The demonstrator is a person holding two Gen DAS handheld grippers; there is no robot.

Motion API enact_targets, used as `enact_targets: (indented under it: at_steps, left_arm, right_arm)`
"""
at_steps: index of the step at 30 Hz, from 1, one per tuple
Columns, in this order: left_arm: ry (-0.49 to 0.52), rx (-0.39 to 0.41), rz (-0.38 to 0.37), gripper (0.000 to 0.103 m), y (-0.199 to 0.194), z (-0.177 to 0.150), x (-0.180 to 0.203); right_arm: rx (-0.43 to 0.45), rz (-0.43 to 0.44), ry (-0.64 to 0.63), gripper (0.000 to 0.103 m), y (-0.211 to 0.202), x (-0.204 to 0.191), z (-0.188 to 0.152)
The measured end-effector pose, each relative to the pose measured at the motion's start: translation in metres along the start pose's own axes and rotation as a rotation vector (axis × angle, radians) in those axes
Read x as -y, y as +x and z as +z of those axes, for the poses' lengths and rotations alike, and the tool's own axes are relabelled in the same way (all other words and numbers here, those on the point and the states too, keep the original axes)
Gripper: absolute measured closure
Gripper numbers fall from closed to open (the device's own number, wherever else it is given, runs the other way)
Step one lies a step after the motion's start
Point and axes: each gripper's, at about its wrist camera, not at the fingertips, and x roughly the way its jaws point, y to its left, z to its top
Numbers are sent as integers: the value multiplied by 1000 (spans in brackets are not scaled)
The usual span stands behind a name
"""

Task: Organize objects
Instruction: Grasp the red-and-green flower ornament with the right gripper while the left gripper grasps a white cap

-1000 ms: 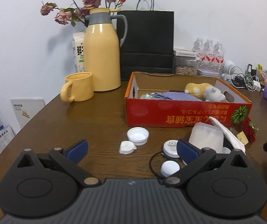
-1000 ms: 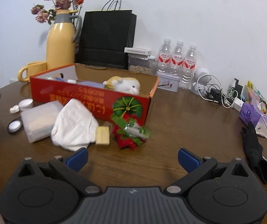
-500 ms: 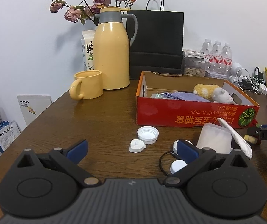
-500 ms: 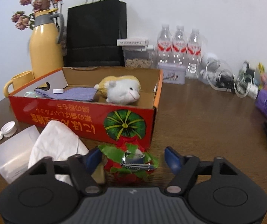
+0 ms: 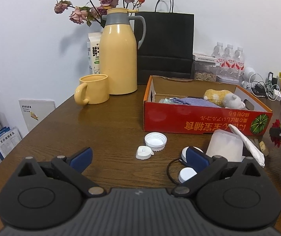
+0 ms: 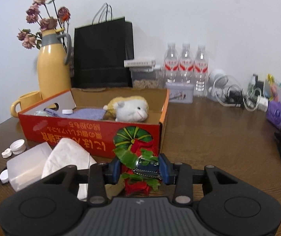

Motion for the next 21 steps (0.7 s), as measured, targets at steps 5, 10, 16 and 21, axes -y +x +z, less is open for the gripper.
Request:
enact_targets:
  at_steps: [5, 10, 16, 21]
  left_arm:
    - [0, 1, -1, 0, -2, -2, -3]
    - [0, -11, 6, 0, -1, -7, -7]
    - [11, -33, 24, 0, 11, -12, -11]
    - [53, -59, 42, 0, 37, -7, -4]
  right_arm:
    - [63, -8, -30, 66, -19, -7, -4]
    - [114, -4, -49, 66, -39, -18, -11]
    - [144, 2, -68, 66, -52, -25, -15]
    - [144, 3, -72, 66, -52, -25, -15]
